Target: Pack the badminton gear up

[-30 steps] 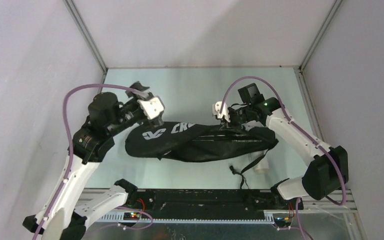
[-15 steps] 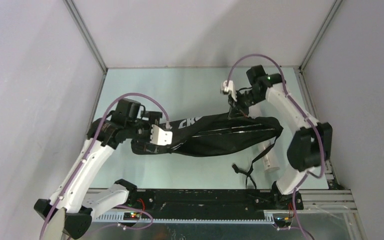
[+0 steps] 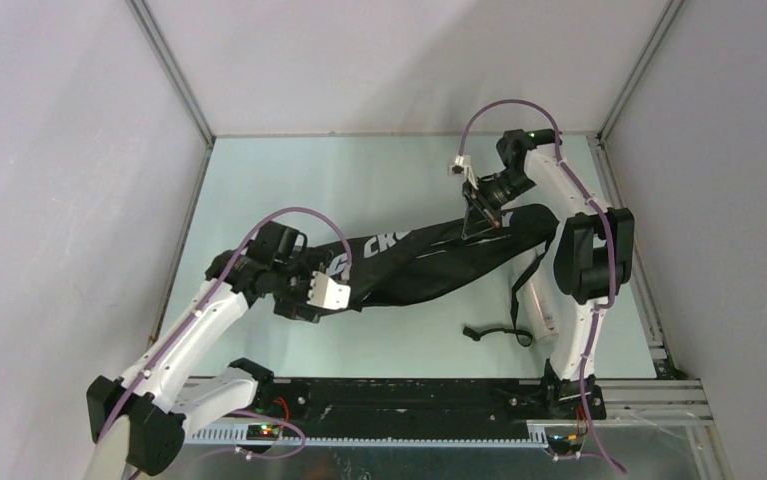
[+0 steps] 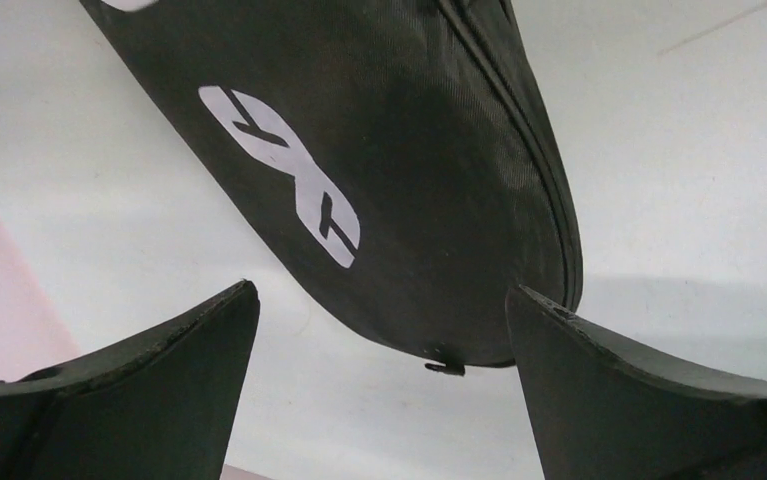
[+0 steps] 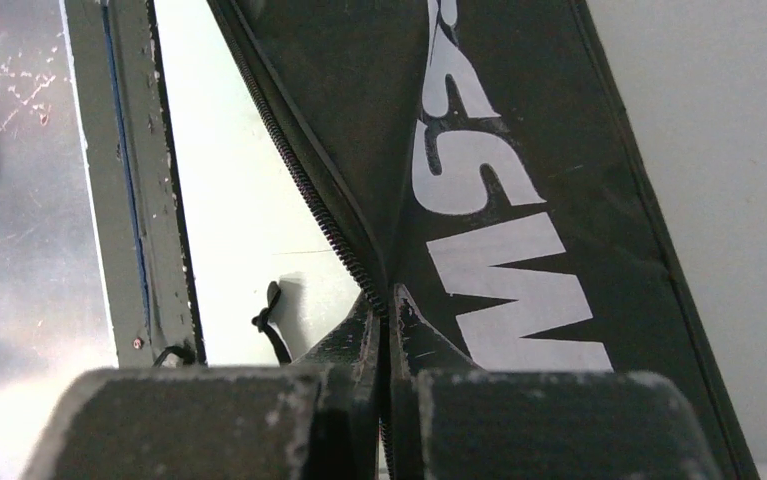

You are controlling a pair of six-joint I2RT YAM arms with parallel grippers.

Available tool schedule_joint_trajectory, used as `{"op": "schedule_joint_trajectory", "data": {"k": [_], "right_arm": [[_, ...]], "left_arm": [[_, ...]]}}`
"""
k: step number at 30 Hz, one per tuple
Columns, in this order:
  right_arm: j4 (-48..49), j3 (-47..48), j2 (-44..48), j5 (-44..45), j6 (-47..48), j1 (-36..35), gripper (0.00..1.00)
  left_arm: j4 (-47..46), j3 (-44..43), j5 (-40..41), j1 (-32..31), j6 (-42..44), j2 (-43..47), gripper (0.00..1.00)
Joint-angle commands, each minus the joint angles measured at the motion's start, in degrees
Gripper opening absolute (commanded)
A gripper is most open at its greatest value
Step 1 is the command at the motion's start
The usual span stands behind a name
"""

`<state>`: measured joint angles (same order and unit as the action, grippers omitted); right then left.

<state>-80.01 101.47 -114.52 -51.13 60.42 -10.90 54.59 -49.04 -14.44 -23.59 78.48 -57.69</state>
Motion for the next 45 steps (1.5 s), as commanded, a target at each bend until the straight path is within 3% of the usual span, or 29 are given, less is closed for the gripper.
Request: {"op": "schedule_joint_trajectory", "data": {"k": [1,8,12,22,35,45], "right_arm": [[-0.7,4.0,-0.9,-3.8,-6.1,1.0,0.0],[6.3,3.1,-0.2,-3.2,-21.0,1.0,0.0],[6.6,5.1,-1.9,-2.3,-24.8,1.1,0.0],[9.8,4.9,-2.3,-2.8,-33.7,2.4,0.0],[7.3,5.6,-4.3,-5.1,-33.3,3.1,0.0],[6.6,5.3,-5.6,-6.7,-33.8,3.4,0.0]], "left_arm": [[-6.2,1.8,-9.5,0.0,-4.3,3.6,1.0],[-22.4,16.0,-3.9,-7.1,-7.6,14.3,1.0],[-21.2,14.6,-6.5,-8.2,-12.2,14.5,1.0],[-15.8,11.3,-3.6,-10.4,-16.4,15.7,1.0],[-19.4,15.0,1.7,-11.1,-15.5,12.4,0.99],[-22.0,16.3,-0.7,-11.1,-15.3,9.7,0.98]]}}
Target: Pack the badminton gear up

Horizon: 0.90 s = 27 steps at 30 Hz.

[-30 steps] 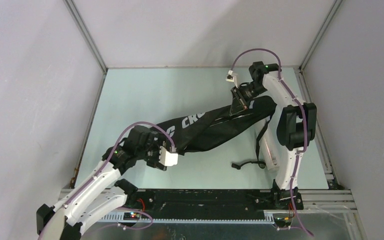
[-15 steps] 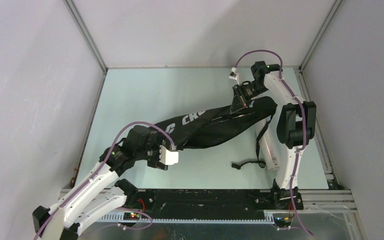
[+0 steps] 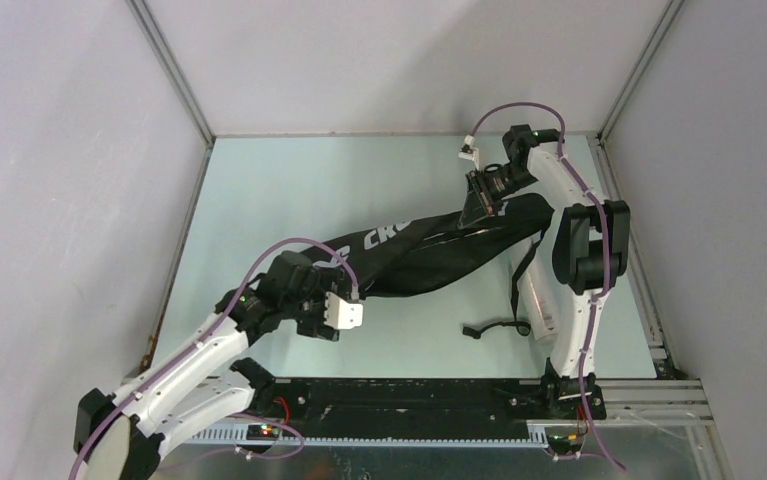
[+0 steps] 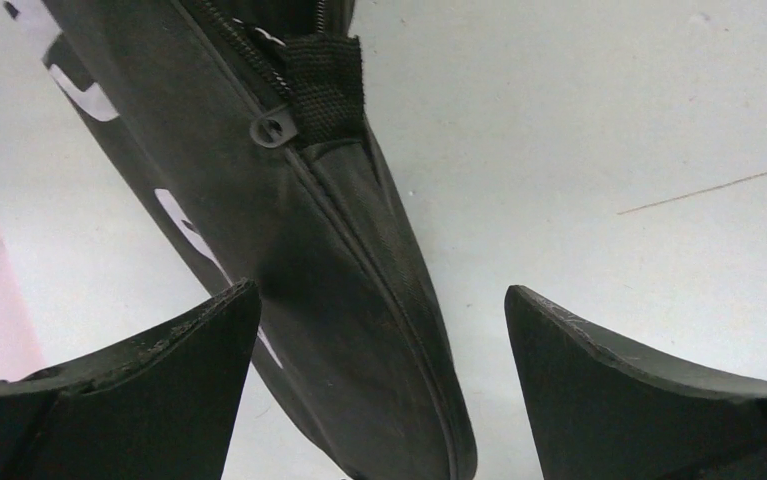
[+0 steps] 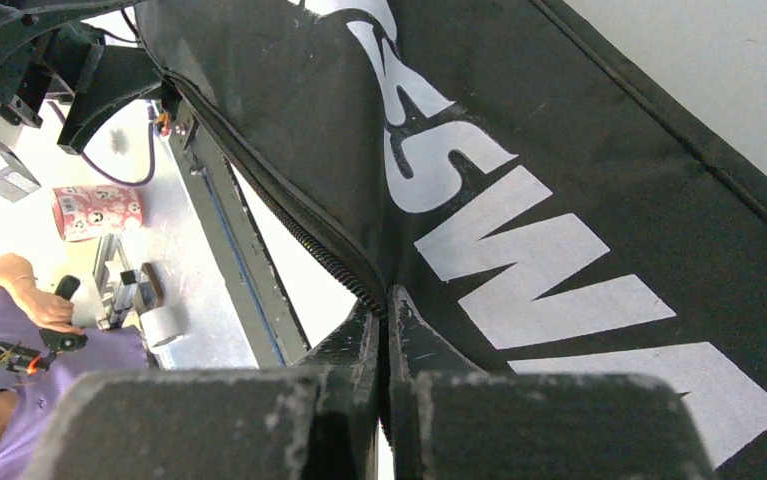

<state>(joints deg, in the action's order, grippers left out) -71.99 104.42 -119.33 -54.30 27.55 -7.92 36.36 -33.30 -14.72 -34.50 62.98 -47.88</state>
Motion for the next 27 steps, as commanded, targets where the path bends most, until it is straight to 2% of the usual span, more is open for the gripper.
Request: {"op": "schedule_joint_trajectory", "data": {"k": [1,6,14,17,20,22,25,27], "right_arm": [[-1.5,2.3,-0.6,-3.9,-0.5,0.5,0.0],[-1.4,0.6,0.9,-3.5,0.2,0.3,0.0],[-0.6,0.3,1.7,-0.3,-0.8,-0.2,0.0],[-0.5,0.2,1.9,0.6,-0.8,0.1,0.0],[-0.4,0.2,2.1,1.8,-0.8,0.2,0.0],[0.1,0.1,2.2,2.8,-1.0,0.2,0.0],[0.5,0.0,2.4,4.4,-1.6,0.2,0.0],[1.9,-0.5,3.1,6.3,-2.5,0.1,0.0]], "left_arm": [[-4.8,0.8,0.0,-0.1,1.1,-0.3,0.98],[-11.3,2.7,2.3,3.0,6.1,-3.8,1.0],[-14.2,3.0,5.7,6.9,8.6,-5.3,0.84],[-13.9,2.9,5.6,7.3,7.8,-4.6,0.67],[-13.9,2.9,5.6,7.7,6.7,-3.5,0.44],[-14.2,3.0,5.4,8.0,6.2,-2.8,0.33],[-14.2,3.1,4.8,8.2,5.6,-2.0,0.24],[-15.0,3.1,4.7,8.3,5.1,-1.3,0.1]]}}
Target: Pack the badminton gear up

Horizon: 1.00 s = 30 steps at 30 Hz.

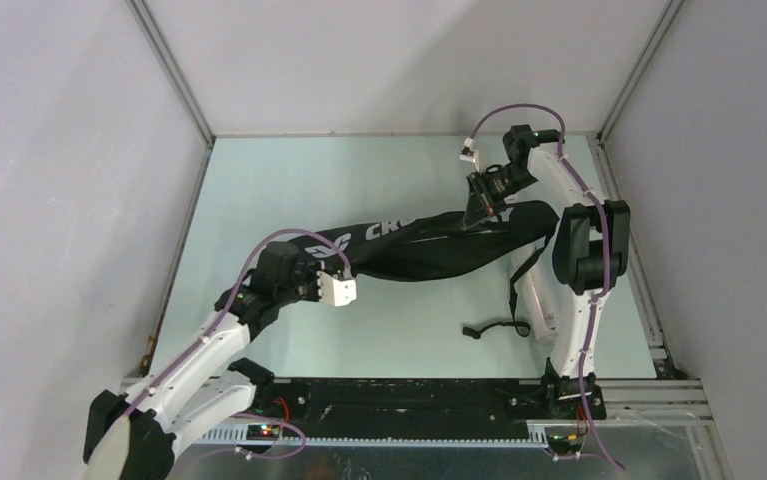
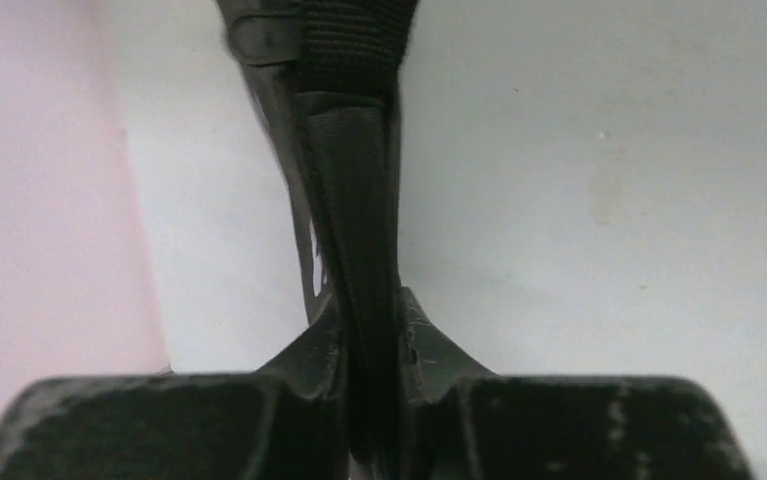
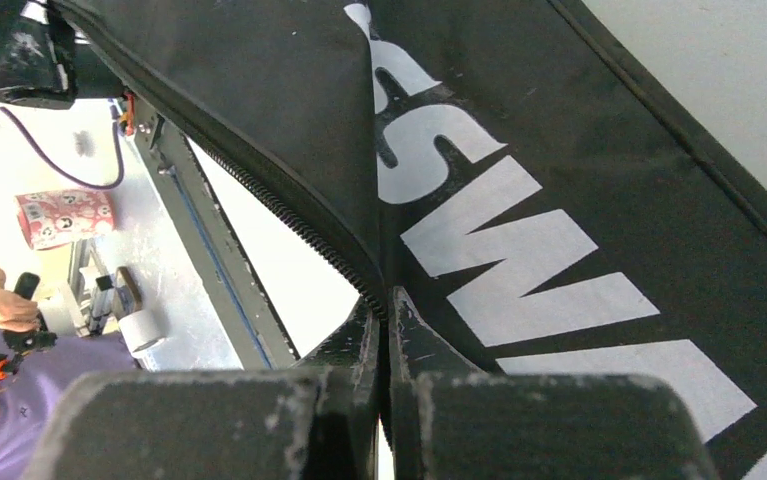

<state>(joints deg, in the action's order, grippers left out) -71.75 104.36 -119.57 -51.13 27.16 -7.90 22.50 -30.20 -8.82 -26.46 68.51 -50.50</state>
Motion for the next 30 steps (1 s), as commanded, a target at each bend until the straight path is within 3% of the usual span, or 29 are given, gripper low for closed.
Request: {"op": "schedule_joint_trajectory", "data": {"k": [1,5,10,14,20,24,30], "right_arm": [[2.9,-1.3,4.3,3.6,-2.0,-0.3,0.03],[11.8,-7.7,11.6,4.3,0.6,-2.8,0.26],[26.8,-21.6,26.3,6.3,1.8,-10.5,0.67],[40.1,-28.6,34.4,10.9,-1.7,-18.6,0.82],[59.3,-30.8,33.5,8.7,-10.9,-24.0,0.84],[59.9,-30.8,30.8,7.2,-8.8,-26.5,0.79],[69.9,-39.9,34.6,18.2,-10.2,-33.0,0.75]], "left_arm": [[-1.5,-0.1,-1.2,0.3,-1.1,1.8,0.02],[-2.6,-0.2,-2.4,0.3,-1.5,3.6,0.0],[-3.1,-0.3,-4.3,0.3,-1.6,6.0,0.0],[-2.2,-0.8,-6.5,0.2,-1.8,8.6,0.0],[-0.2,-1.1,-8.3,0.3,-2.0,10.1,0.0],[2.4,-2.6,-8.5,0.3,-3.7,9.7,0.0],[1.4,-5.9,-5.1,0.3,-13.4,7.7,0.0]]}}
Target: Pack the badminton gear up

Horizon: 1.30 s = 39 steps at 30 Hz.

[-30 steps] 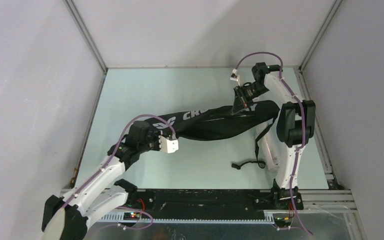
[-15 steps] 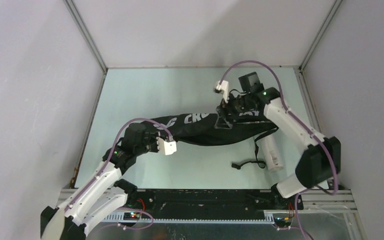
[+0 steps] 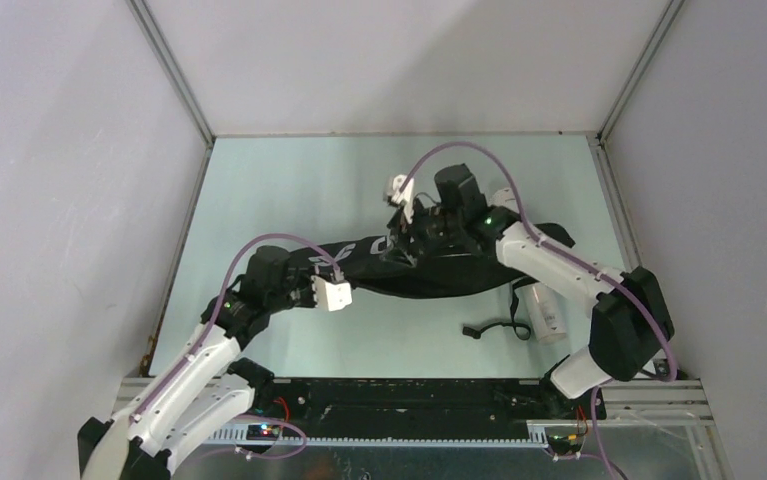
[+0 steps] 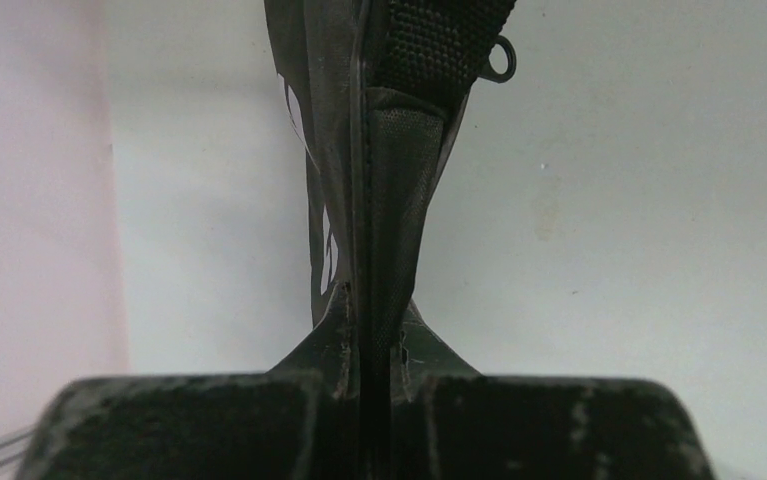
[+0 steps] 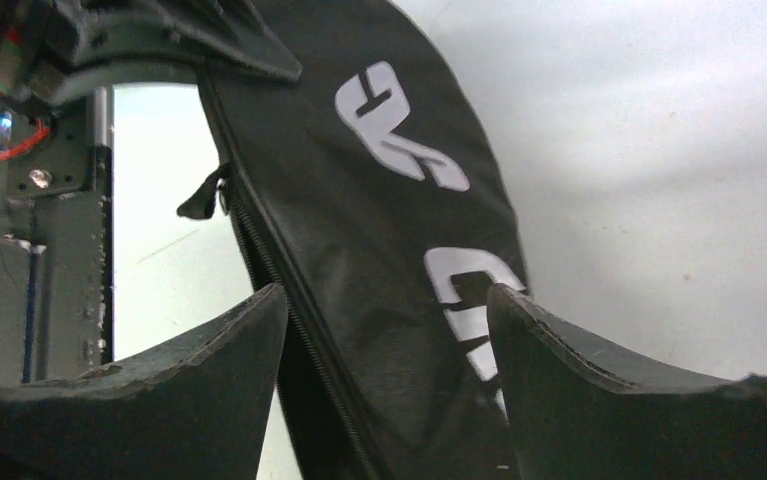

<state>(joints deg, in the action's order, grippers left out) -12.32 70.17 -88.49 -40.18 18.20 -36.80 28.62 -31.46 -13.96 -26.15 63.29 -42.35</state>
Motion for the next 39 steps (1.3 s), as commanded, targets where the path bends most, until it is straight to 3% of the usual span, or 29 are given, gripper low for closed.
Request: {"op": "schedule_joint_trajectory", "data": {"k": [1,8,16,33,39], "right_arm": [[12.2,-8.6,5.4,11.5,-1.2,-5.9,0.76],[30.3,-25.5,14.6,28.6,2.2,-16.9,0.78],[43.2,-28.3,6.7,43.6,9.8,-25.5,0.76],[59.7,-28.4,-2.1,40.8,11.5,-25.7,0.73],[61.4,-27.7,-3.5,38.9,11.4,-25.5,0.65]], "left_arm": [[-4.9,-4.9,0.9,0.0,-9.5,-0.8,0.0],[-3.2,-8.4,-0.1,-0.1,-13.6,-5.1,0.0],[1.8,-13.7,-3.3,-0.1,-17.4,-9.0,0.0],[3.2,-14.4,-5.1,-0.2,-19.7,-9.2,0.0],[3.7,-14.4,-5.5,-0.2,-19.5,-8.9,0.0]]}}
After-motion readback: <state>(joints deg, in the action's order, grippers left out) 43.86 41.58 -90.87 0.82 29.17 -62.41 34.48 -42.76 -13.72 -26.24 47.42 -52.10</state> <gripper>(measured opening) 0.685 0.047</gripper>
